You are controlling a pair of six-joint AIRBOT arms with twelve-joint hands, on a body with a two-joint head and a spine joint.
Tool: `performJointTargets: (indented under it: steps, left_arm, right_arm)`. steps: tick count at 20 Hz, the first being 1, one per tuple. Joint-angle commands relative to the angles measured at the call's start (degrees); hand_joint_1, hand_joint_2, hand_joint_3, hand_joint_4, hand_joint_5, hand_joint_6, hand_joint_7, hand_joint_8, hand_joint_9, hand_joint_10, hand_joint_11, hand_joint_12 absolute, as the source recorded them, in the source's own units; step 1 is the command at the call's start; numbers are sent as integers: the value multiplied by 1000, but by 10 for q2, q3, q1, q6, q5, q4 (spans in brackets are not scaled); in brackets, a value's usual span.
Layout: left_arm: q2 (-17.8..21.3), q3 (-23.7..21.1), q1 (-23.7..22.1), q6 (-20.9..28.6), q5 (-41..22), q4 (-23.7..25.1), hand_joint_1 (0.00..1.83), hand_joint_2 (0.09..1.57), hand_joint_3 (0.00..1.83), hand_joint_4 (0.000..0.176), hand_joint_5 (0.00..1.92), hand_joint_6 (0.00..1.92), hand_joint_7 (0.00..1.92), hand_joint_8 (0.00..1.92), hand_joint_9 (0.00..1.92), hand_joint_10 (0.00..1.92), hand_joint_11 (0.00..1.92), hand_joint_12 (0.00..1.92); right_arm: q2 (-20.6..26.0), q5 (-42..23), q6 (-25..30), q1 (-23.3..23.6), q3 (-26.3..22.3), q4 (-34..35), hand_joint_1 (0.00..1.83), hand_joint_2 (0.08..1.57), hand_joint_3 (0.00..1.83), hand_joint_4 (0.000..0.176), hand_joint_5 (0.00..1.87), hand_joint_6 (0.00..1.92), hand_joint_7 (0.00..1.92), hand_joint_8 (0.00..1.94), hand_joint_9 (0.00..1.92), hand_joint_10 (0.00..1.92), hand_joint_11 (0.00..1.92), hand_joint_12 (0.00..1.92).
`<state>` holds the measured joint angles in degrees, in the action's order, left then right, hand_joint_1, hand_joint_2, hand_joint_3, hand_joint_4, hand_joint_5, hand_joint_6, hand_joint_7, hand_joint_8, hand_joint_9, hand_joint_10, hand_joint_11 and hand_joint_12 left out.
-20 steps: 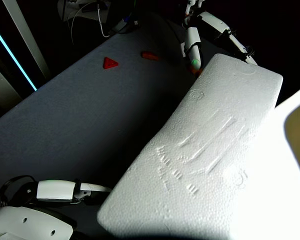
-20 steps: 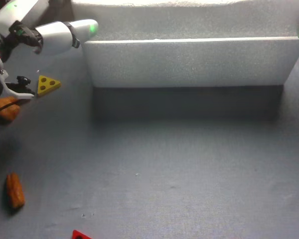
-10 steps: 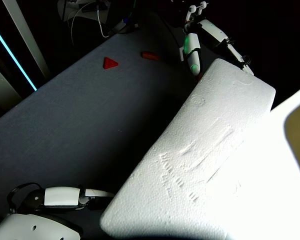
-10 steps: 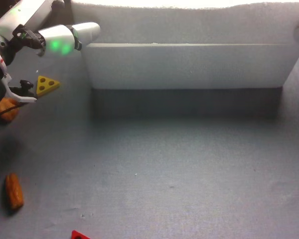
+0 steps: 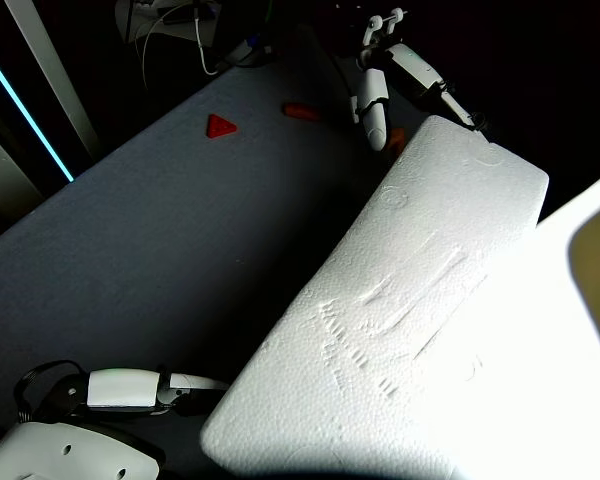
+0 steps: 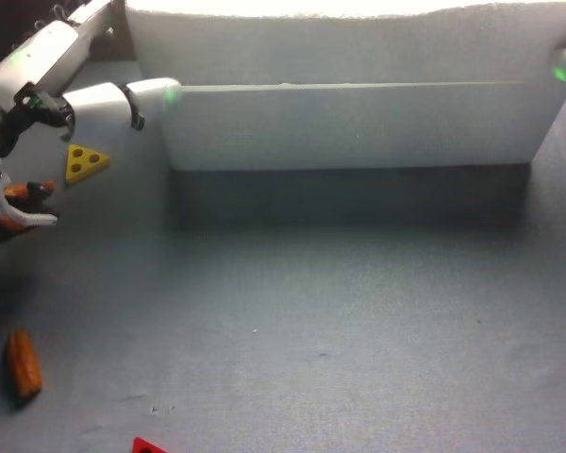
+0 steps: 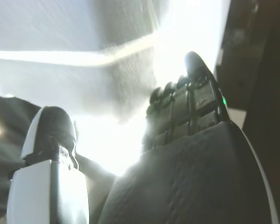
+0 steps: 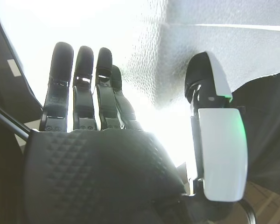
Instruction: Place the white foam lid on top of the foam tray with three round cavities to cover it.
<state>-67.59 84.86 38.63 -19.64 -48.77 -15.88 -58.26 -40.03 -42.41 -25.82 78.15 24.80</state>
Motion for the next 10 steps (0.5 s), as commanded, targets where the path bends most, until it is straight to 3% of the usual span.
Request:
performJointTargets:
  steps: [1,2,3,4,7,10]
  left_arm:
    - [4,-2,0,1,-56,11,577,1142,1,0,166,1,4,1,6,2,0,627]
    - [4,-2,1,0,-55,10,568,1142,0,0,172,2,11,1,13,3,0,663]
    - [4,-2,2,0,-55,9,557,1151,1,0,165,1,7,1,16,3,0,702]
    - [3,-1,2,0,-56,8,554,1154,1,0,165,1,11,1,26,5,0,750]
    - [0,1,-2,-1,-46,14,582,1161,1,0,167,2,25,0,12,1,0,612]
    - [-3,3,-1,0,-42,14,558,1157,0,0,169,1,27,0,17,2,0,607]
  right_arm:
    - [0,-49,4,2,-3,-28,501,1163,1,0,0,469,129,450,0,924,0,1655]
    - [0,-50,5,2,-4,-30,510,1164,1,0,0,576,157,467,0,1026,0,1684]
    - [0,-52,5,2,-5,-33,505,1163,0,0,0,567,151,453,0,995,0,1670]
    - [0,-52,5,2,-5,-34,508,1165,1,0,0,535,159,411,0,967,0,1650]
    - [0,-51,5,-1,-4,-30,480,1179,3,0,0,325,149,302,0,778,0,1633]
    - [5,-52,5,-7,-7,-25,446,1198,4,0,0,274,156,187,0,666,0,1567]
